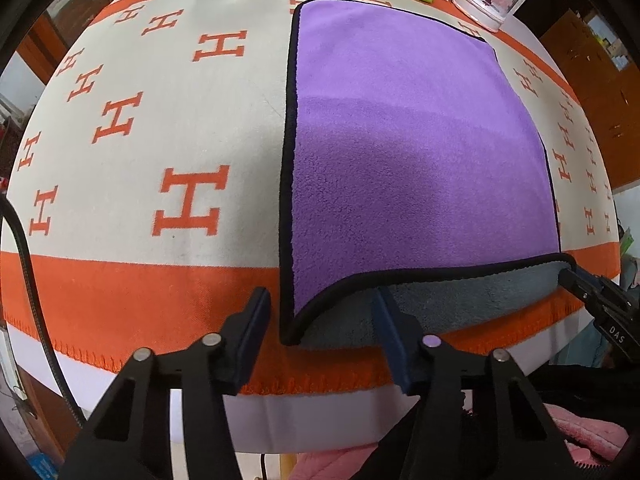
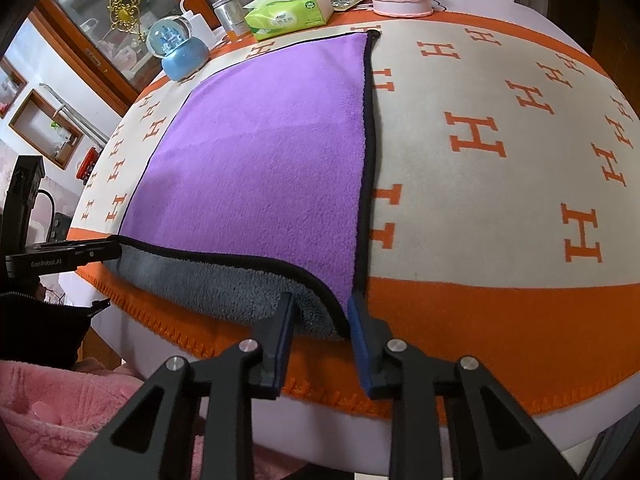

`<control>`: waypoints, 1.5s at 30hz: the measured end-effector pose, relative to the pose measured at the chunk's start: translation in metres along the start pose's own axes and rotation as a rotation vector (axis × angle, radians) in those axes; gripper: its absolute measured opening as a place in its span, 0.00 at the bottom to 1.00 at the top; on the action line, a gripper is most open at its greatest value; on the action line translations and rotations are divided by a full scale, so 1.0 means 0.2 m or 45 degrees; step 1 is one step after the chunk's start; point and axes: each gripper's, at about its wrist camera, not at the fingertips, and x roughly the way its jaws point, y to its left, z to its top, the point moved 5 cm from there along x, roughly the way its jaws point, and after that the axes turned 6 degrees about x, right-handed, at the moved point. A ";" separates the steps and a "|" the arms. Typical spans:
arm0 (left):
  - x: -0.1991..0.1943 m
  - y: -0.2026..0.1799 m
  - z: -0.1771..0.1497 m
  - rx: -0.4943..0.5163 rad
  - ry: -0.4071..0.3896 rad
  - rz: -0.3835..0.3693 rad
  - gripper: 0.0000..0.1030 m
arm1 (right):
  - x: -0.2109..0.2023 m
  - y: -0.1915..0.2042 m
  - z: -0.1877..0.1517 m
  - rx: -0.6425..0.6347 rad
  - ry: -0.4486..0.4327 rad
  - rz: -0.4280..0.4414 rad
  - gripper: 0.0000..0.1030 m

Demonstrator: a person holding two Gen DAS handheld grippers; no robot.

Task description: Fold towel

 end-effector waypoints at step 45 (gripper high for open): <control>-0.34 -0.03 0.12 0.082 -0.128 0.025 0.03 | -0.21 0.11 0.14 -0.105 -0.151 -0.024 0.04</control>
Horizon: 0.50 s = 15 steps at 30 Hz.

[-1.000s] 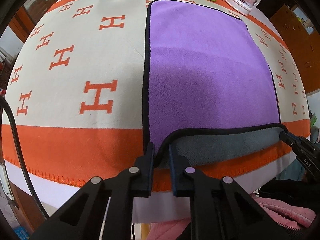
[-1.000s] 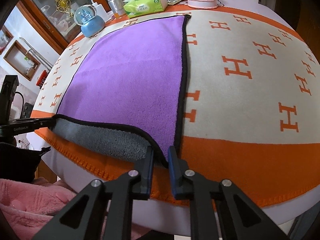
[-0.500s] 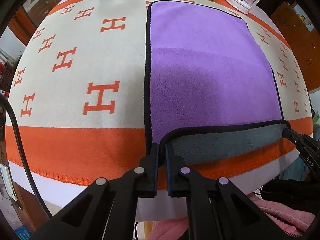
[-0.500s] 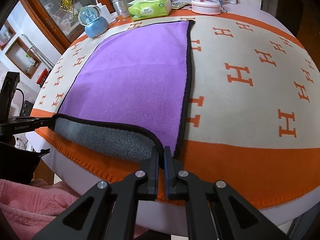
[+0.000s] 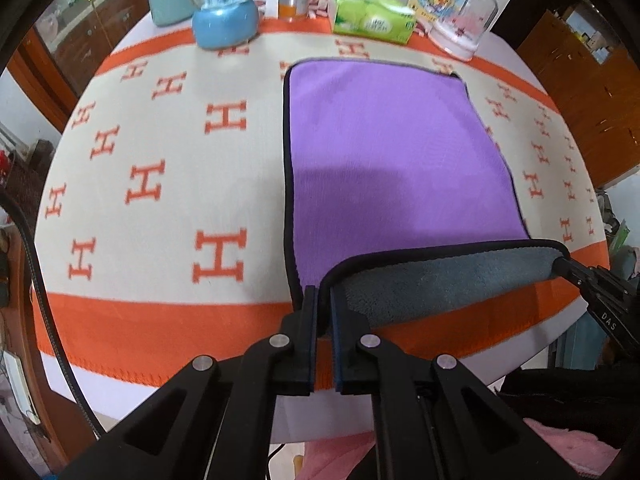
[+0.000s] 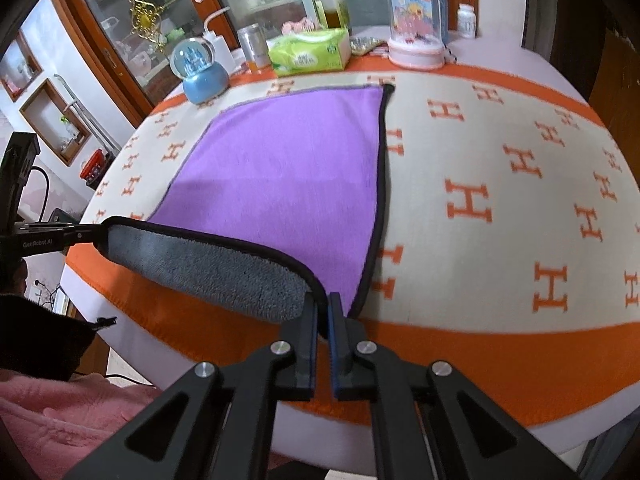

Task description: Fold towel

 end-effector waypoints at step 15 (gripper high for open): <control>-0.17 0.05 0.38 0.030 -0.174 0.024 0.03 | -0.08 0.03 0.41 -0.071 -0.196 -0.025 0.04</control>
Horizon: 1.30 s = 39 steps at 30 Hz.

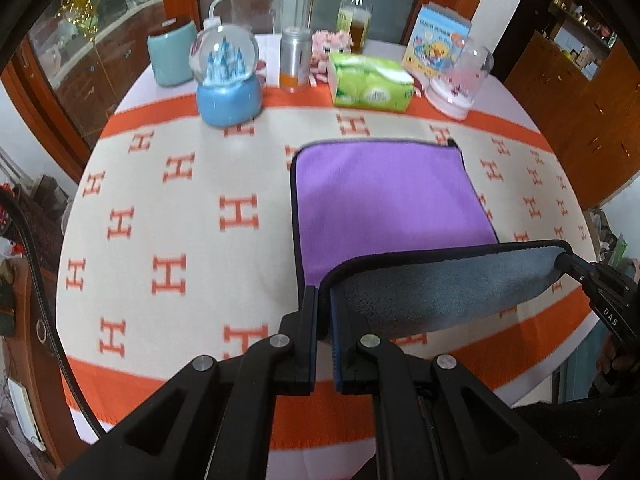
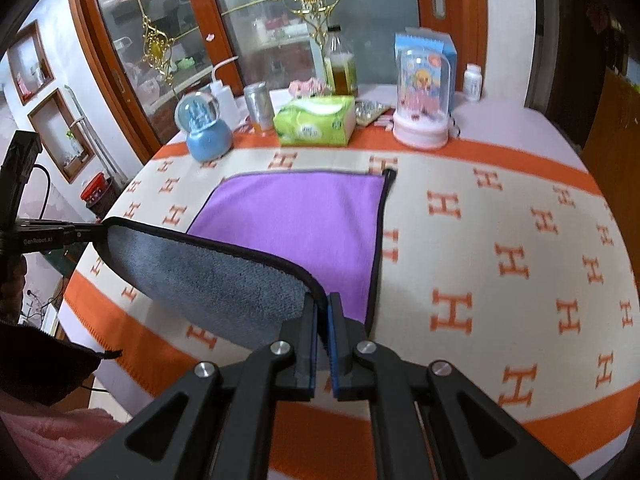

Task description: Fold towel

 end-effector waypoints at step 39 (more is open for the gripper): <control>0.66 0.19 0.63 -0.037 -0.034 0.055 0.06 | 0.67 -0.15 0.51 0.023 -0.165 -0.231 0.09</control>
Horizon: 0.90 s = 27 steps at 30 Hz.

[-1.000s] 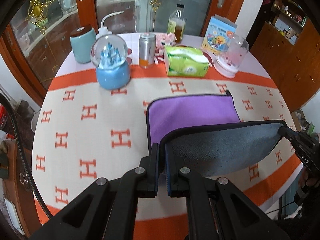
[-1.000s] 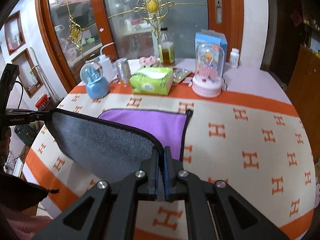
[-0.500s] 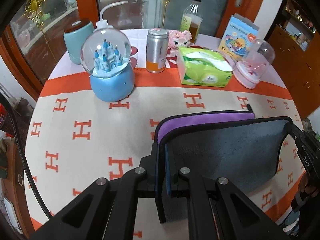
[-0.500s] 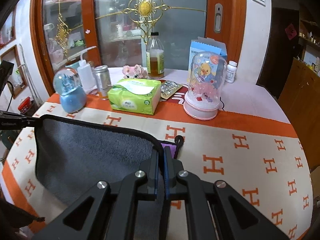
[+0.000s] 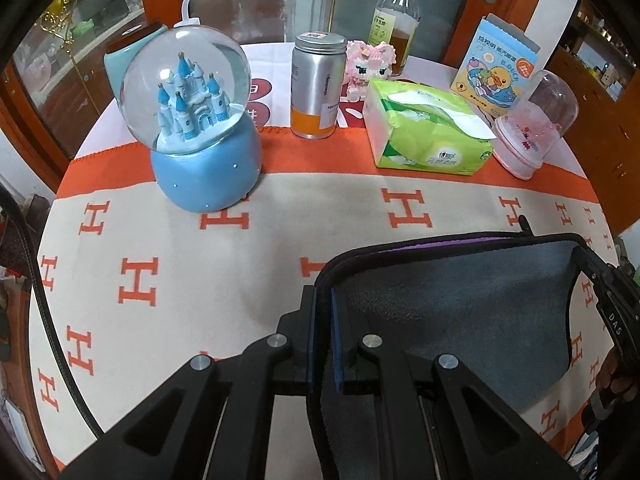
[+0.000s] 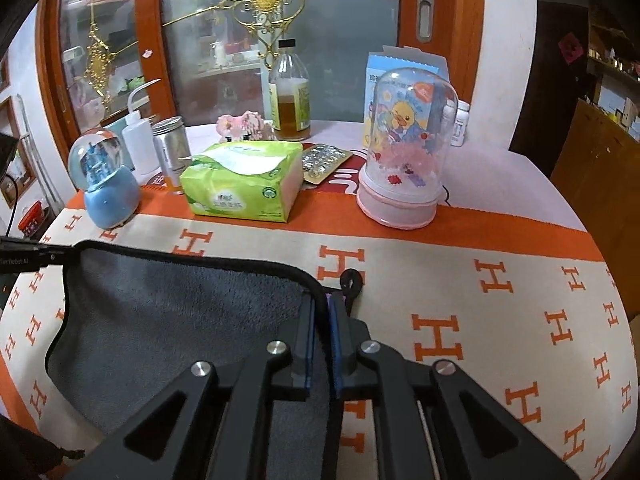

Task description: Fold towel

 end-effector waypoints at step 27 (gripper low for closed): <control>-0.36 -0.06 -0.23 -0.050 -0.083 0.146 0.74 | -0.34 -0.08 -0.19 0.159 0.075 0.069 0.79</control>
